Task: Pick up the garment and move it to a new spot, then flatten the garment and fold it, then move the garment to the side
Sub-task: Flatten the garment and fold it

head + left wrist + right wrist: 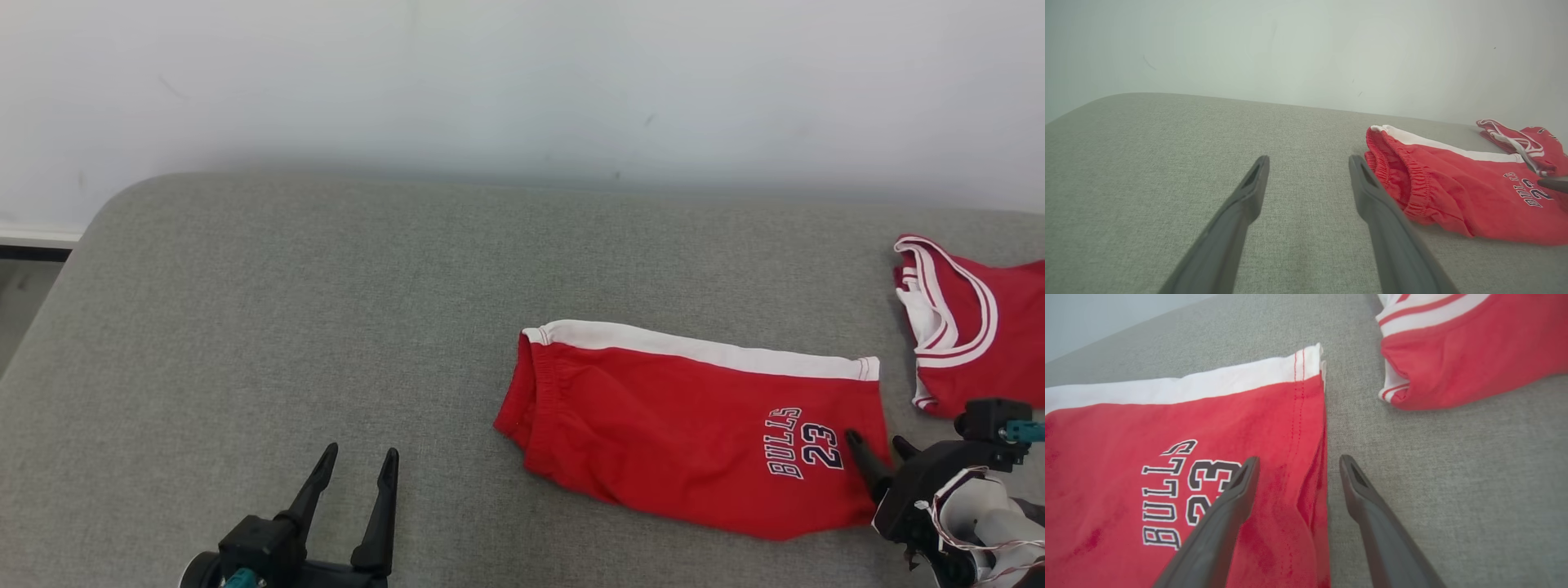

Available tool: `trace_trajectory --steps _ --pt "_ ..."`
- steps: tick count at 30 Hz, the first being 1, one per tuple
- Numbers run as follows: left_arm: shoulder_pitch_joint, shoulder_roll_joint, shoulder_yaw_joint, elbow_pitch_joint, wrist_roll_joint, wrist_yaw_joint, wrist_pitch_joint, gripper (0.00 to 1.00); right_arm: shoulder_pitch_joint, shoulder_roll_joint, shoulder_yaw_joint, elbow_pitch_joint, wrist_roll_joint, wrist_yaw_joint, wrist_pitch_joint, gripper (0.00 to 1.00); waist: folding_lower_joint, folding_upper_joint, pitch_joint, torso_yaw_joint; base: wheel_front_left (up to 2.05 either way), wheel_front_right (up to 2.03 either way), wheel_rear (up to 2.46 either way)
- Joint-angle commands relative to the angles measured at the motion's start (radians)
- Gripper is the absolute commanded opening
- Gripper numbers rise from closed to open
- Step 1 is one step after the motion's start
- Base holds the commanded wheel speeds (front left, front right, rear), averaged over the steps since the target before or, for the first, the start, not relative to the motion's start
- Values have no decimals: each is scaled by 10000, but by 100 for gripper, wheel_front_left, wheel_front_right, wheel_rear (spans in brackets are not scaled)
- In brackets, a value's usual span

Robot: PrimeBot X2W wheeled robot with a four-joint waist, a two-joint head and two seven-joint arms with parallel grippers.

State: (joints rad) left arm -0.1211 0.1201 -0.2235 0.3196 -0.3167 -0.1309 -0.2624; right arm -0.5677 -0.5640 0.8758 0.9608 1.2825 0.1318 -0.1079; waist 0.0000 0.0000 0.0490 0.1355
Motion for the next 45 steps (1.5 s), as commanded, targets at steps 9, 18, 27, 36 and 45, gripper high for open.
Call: trace_trajectory --steps 9,18,27,36,45 --pt "7 -87 283 -145 49 10 -13 100 -284 425 -27 1021 129 -20 587 100 0 0 136 259 0 0 0" --pt "305 -182 607 -268 183 10 -13 100 -101 724 -99 779 526 -6 968 0 0 0 203 248 0 0 0" --pt "392 -270 744 -229 204 10 -13 100 -567 146 -166 569 371 -6 585 0 0 0 37 168 0 0 0" --pt "523 -356 772 -199 132 10 -13 100 -816 252 -75 -540 457 -6 674 0 0 0 -54 93 0 0 0" --pt "488 -430 596 -99 99 10 -13 100 -1157 813 -238 -2710 1034 -6 1109 0 0 0 -140 194 0 0 0"
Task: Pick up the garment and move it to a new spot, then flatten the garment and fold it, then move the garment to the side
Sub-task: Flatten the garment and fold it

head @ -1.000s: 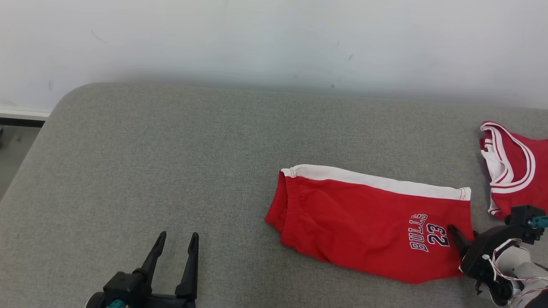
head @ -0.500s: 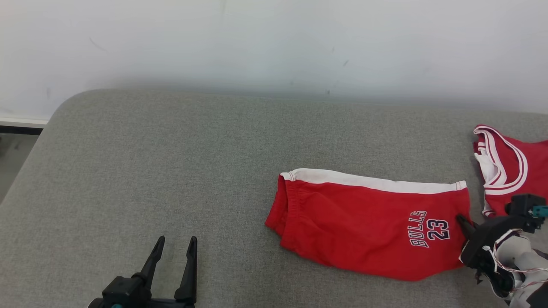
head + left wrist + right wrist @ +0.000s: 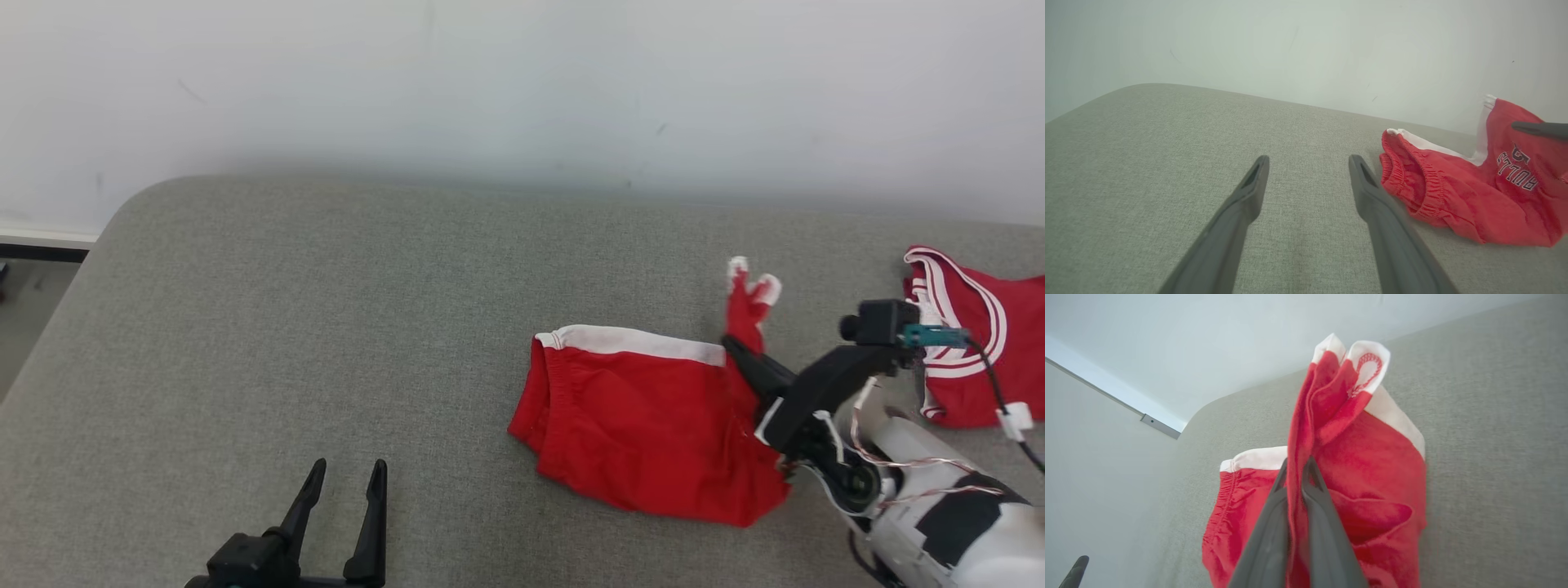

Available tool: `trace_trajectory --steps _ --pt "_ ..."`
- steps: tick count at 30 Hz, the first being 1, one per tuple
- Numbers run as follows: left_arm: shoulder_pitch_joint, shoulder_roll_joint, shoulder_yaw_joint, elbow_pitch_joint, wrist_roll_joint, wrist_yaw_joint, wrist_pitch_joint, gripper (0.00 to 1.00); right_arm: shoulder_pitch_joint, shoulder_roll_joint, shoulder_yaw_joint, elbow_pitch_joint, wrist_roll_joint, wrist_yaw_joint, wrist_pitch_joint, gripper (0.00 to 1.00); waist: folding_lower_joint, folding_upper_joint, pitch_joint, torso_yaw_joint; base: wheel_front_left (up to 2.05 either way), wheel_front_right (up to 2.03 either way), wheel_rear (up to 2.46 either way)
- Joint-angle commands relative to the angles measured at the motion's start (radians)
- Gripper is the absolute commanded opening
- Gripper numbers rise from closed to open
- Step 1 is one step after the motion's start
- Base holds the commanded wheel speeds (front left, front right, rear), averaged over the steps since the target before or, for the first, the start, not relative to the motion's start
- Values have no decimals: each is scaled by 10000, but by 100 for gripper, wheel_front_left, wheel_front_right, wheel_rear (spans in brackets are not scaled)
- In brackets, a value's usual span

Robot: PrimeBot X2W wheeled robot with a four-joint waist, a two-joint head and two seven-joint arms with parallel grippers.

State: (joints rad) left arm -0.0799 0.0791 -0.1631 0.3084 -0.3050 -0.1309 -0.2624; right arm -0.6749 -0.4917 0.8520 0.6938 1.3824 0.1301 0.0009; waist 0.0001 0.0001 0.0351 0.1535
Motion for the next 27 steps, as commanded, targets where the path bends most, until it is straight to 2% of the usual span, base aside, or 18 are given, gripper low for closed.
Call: trace_trajectory --steps 1,4,5,11,20,25,26,27 --pt "71 -32 -24 17 -20 9 -13 100 -133 231 5 -127 63 11 67 0 -1 -1 -2 28 0 0 0" --pt "51 -73 -124 65 -34 9 -13 100 -291 746 49 -97 55 11 161 0 -1 -1 -1 115 0 0 0" --pt "-18 -79 -224 118 -52 9 -13 100 -393 1154 107 23 39 11 207 0 -1 -1 12 226 0 0 0" --pt "-264 -123 -455 212 -135 9 -13 100 -628 2162 306 791 -193 11 224 0 -1 -1 133 598 0 0 0" --pt "-501 -187 -615 286 -188 9 -13 100 -886 3170 593 2229 -616 11 -34 0 -1 -1 444 912 0 0 0" --pt "-567 -202 -612 336 -174 9 -13 100 -857 3487 706 2634 -772 11 -330 0 -1 -1 506 918 0 0 0" --pt "-578 -207 -613 348 -167 9 -13 100 -844 3546 786 2760 -859 11 -418 22 -1 -1 501 914 0 0 0" --pt "-576 -210 -608 361 -162 9 -13 100 -830 3611 854 2820 -933 11 -486 100 -1 -1 490 903 0 0 0"
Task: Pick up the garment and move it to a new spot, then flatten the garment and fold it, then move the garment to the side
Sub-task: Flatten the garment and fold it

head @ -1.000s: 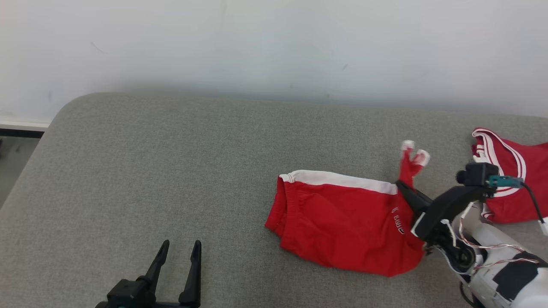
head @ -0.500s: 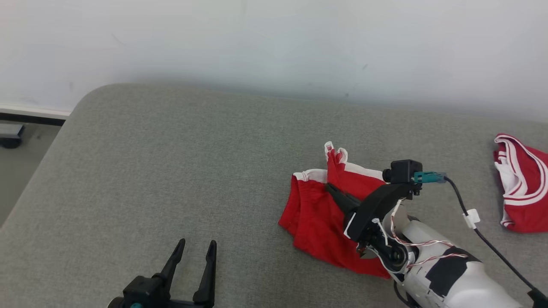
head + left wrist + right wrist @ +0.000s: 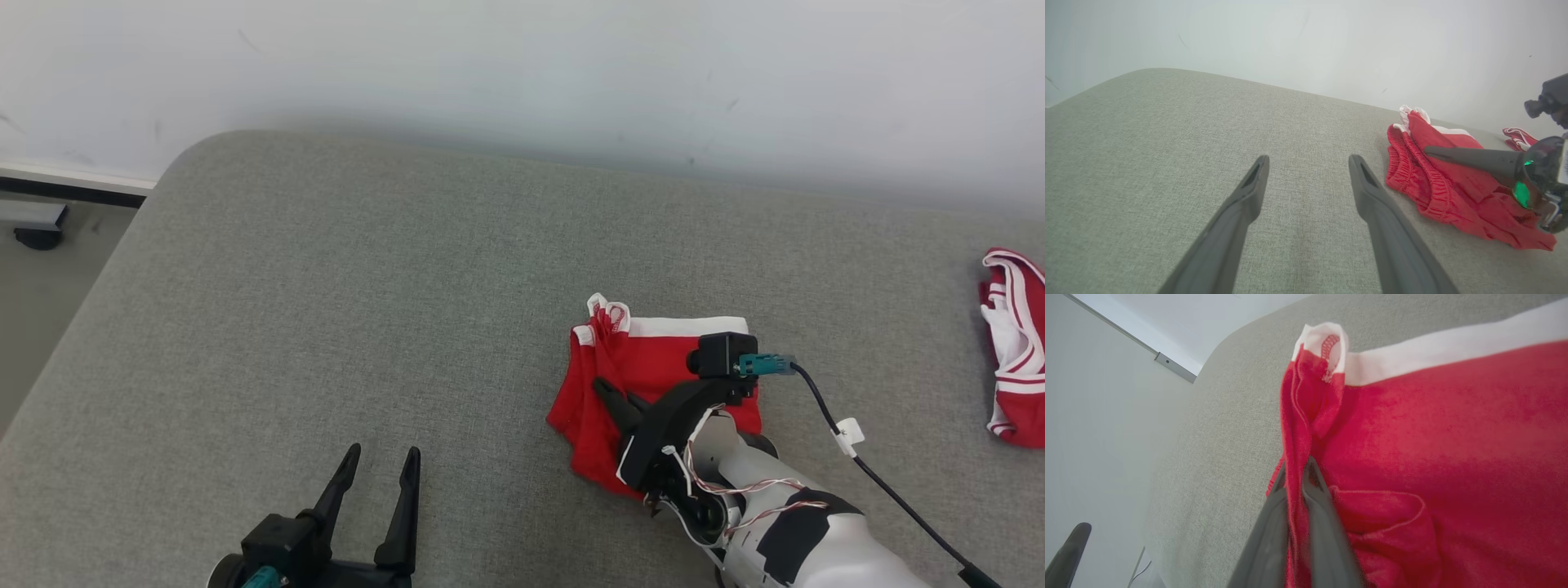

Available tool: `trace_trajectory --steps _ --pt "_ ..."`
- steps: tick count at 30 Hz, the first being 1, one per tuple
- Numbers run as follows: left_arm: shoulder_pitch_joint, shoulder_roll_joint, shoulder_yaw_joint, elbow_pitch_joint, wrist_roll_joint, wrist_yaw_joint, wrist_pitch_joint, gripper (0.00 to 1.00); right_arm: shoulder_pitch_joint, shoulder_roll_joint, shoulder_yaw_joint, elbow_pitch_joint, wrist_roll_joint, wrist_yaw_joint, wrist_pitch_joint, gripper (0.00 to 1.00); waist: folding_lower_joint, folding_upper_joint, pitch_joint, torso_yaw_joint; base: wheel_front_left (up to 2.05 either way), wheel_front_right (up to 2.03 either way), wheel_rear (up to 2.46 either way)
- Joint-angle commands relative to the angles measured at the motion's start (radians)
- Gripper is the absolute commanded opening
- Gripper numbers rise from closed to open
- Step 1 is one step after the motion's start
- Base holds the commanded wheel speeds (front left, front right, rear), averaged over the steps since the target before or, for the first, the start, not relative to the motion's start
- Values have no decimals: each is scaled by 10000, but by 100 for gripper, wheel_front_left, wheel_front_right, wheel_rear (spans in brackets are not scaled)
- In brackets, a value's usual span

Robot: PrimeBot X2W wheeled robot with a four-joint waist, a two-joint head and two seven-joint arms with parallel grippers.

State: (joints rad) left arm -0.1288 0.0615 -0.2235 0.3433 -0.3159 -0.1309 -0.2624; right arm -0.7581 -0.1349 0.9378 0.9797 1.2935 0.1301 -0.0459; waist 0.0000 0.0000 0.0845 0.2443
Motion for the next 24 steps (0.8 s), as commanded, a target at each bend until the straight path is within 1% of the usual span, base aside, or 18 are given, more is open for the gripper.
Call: trace_trajectory --steps 1,4,9,14,17,20,21,22,23,24 --pt "-84 -33 13 24 -46 9 -13 100 44 98 30 -8 -47 11 -66 100 0 0 -31 -23 0 0 0" --pt "2 12 109 29 -22 9 -13 100 57 56 20 -265 2 11 -331 100 0 0 -142 -120 0 0 0" --pt "294 135 347 -78 14 9 -13 100 -70 -589 -425 -1221 255 11 -1197 100 0 0 -293 -405 0 0 0" --pt "492 139 536 -208 76 9 -13 100 -67 -1444 -757 -1796 -200 11 -2000 100 0 0 -339 -621 0 0 0" --pt "474 132 592 -338 155 9 -13 100 192 -1983 -1020 -1898 -647 11 -2162 100 0 0 -327 -676 0 0 0" --pt "499 118 693 -504 247 9 -13 100 551 -2271 -1493 -1977 -1141 11 -2195 100 0 0 -290 -699 0 0 0" --pt "507 114 737 -558 293 9 -13 100 729 -2348 -1666 -2016 -1388 11 -2198 64 0 0 -277 -700 0 0 0" --pt "525 109 789 -611 327 9 -13 100 927 -2401 -1807 -2035 -1649 11 -2201 47 0 0 -270 -702 0 0 0" --pt "545 95 840 -670 366 9 -13 100 1157 -2405 -1989 -2055 -1831 11 -2202 38 0 0 -259 -702 0 0 0" --pt "568 82 916 -734 406 9 -13 100 1412 -2341 -2166 -2079 -1956 11 -2202 33 0 0 -252 -703 0 0 0"
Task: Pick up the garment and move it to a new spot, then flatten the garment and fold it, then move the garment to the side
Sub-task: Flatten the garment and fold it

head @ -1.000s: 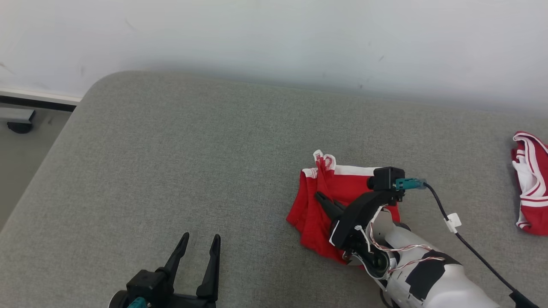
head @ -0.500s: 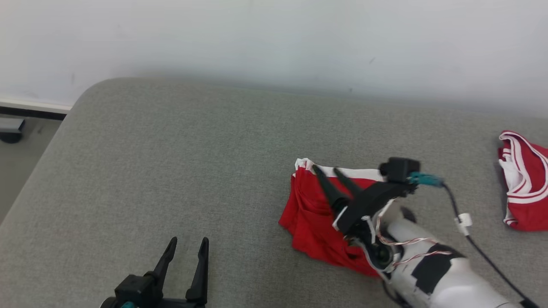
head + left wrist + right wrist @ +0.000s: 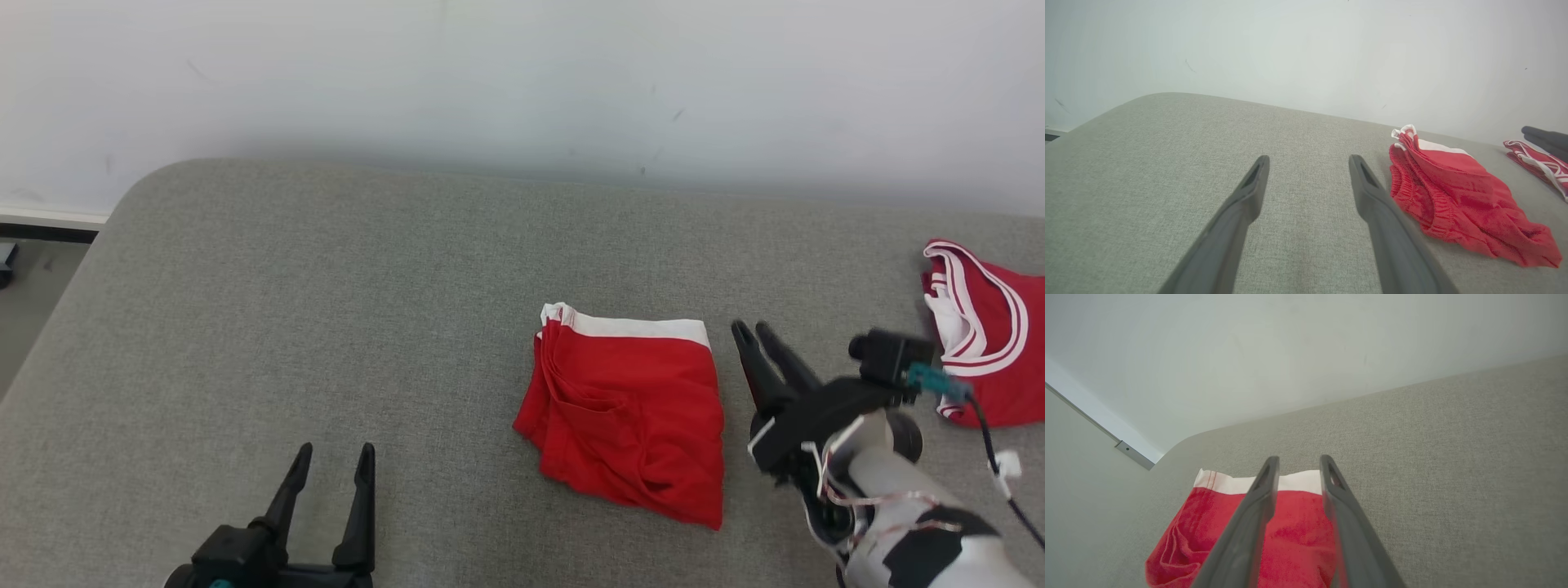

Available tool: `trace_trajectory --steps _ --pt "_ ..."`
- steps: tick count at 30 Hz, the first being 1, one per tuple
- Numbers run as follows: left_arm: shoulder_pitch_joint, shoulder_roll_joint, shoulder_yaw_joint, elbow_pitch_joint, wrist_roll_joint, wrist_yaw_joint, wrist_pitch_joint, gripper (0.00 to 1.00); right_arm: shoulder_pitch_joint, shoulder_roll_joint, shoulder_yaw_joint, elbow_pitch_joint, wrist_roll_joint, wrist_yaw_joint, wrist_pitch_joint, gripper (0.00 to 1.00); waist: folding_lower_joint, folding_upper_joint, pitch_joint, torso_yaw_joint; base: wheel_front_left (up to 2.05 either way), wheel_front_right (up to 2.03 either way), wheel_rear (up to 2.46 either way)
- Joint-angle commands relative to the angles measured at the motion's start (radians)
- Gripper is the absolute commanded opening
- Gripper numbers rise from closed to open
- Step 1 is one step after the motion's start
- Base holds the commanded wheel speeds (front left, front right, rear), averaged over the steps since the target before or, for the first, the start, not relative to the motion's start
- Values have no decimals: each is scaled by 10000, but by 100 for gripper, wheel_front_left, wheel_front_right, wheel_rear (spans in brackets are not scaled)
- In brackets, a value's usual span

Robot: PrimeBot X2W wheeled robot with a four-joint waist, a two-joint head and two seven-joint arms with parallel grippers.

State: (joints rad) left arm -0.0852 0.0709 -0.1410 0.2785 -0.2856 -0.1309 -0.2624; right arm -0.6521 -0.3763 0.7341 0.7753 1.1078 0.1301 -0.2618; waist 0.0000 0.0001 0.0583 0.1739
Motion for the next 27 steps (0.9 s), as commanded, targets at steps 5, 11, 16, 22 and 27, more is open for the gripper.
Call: trace_trajectory --steps 5,11,16,22,27 --pt "219 -79 436 -386 353 9 -13 100 1132 328 -825 -218 -845 11 -29 0 0 -1 122 20 0 0 0" --pt "185 -148 499 -487 425 9 -13 100 1528 799 -1168 -334 -1829 11 -29 0 0 -1 293 193 0 0 0" --pt "100 -169 459 -484 436 9 -13 100 1626 1069 -1328 -147 -2240 11 -30 0 0 -1 400 365 0 0 0" --pt "29 -195 405 -441 414 9 -13 100 1493 1421 -1218 433 -2901 11 -30 0 0 -1 513 607 0 0 0" --pt "-51 -206 375 -403 372 9 -13 100 1510 1714 -1115 686 -3139 11 -31 0 0 -1 557 758 0 0 0"
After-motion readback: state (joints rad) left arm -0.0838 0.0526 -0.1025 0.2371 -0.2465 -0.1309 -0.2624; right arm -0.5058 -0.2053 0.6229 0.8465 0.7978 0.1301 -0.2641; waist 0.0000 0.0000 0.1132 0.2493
